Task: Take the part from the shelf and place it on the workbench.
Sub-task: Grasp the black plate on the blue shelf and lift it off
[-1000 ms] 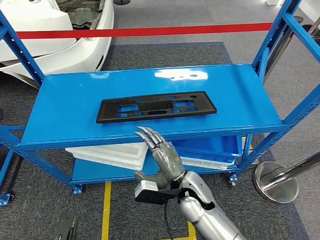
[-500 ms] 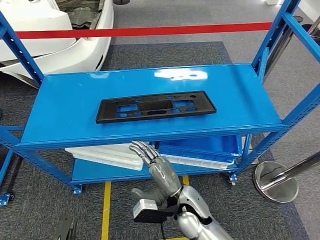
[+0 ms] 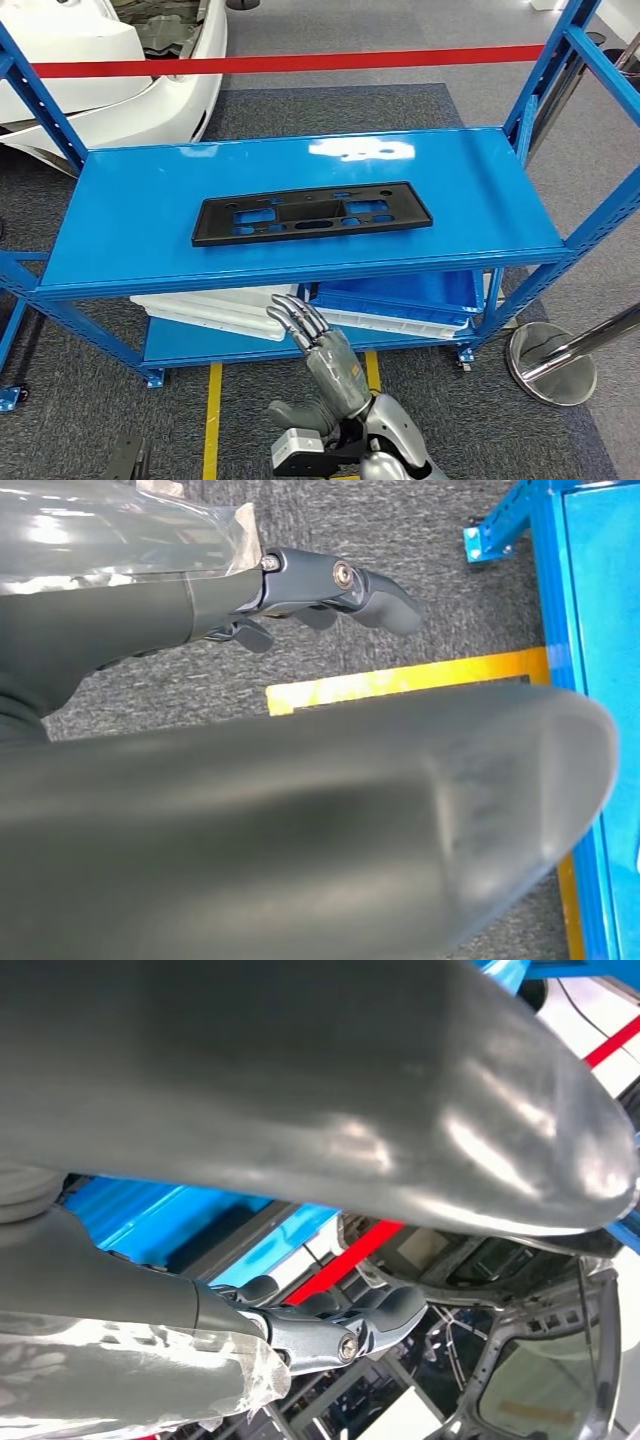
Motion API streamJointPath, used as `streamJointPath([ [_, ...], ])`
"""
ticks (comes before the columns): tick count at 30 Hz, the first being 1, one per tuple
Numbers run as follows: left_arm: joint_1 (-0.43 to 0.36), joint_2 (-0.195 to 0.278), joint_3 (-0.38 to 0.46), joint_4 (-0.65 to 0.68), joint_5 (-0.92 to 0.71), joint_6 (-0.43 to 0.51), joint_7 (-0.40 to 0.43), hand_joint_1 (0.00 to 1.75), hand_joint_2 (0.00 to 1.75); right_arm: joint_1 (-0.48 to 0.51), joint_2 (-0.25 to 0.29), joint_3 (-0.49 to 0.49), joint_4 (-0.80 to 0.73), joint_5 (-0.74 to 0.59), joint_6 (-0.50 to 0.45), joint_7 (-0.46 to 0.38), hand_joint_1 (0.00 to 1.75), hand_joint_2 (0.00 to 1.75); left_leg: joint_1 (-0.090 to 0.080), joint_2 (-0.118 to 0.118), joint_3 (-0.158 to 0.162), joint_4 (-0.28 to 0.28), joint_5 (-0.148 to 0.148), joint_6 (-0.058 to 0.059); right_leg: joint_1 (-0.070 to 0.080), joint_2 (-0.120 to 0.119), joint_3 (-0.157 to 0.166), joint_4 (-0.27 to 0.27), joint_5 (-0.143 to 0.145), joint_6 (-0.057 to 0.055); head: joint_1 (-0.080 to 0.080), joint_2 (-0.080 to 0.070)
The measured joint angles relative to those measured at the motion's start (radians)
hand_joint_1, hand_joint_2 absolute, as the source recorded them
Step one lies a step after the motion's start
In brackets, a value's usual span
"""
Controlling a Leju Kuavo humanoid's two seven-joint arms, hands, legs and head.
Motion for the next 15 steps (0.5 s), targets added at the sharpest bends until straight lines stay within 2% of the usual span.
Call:
streamJointPath([
  [15,0.001,0.000,0.000,0.001,-0.011,-0.019,-0.003,0.00,0.00,0.006,-0.005,0.000,-0.013,0.013,-0.018,0.012,0.00,0.00,-0.001,0.000,-0.002,0.004,-0.001,0.002,-0.001,0.000,0.000,-0.001,0.001,0.002,0.000,0.000],
])
